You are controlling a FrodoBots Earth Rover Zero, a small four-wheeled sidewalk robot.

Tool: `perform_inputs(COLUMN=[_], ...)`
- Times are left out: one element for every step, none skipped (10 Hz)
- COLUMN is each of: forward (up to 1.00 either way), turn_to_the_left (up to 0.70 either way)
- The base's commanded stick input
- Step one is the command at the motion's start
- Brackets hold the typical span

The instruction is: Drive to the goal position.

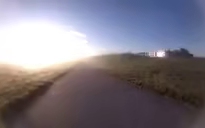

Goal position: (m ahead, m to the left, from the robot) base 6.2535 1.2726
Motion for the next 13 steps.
perform_inputs(forward=[0.85,0.85,0.85,0.85,0.85,0.85,0.85,0.85,0.85,0.85,0.85,0.85,0.85], turn_to_the_left=[0.00,0.00,0.00,0.00,0.00,0.00,0.00,0.00,0.00,0.00,0.00,0.00,0.00])
